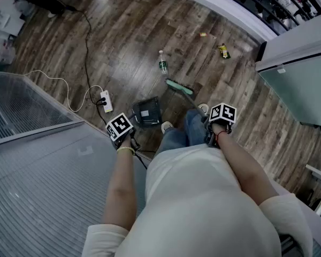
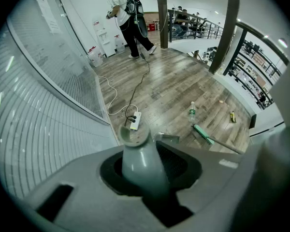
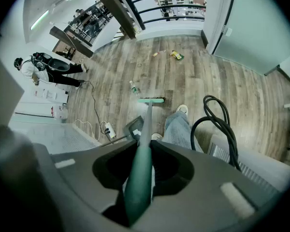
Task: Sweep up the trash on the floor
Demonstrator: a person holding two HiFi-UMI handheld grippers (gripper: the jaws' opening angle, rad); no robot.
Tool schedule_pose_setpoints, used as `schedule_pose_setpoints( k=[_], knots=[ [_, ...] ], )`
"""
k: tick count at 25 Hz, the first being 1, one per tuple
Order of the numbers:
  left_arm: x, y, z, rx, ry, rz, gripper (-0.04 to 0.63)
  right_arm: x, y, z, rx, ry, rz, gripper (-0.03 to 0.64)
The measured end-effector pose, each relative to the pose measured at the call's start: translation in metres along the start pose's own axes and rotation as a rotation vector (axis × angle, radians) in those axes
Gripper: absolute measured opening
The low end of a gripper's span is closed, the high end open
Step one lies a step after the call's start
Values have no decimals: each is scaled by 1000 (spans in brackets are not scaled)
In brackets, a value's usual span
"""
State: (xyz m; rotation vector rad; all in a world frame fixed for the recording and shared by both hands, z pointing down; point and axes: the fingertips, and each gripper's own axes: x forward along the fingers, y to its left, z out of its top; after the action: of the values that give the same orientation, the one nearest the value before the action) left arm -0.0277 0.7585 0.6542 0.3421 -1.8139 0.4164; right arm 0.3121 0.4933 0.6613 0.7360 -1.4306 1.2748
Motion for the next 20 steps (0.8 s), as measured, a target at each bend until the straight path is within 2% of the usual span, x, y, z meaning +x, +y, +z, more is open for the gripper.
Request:
schedule_pose_setpoints(
  k=[20],
  knots=[
    [0,-1,-3,-2,-1,2,98,1,1,1,-6,2,-2,97]
  ],
)
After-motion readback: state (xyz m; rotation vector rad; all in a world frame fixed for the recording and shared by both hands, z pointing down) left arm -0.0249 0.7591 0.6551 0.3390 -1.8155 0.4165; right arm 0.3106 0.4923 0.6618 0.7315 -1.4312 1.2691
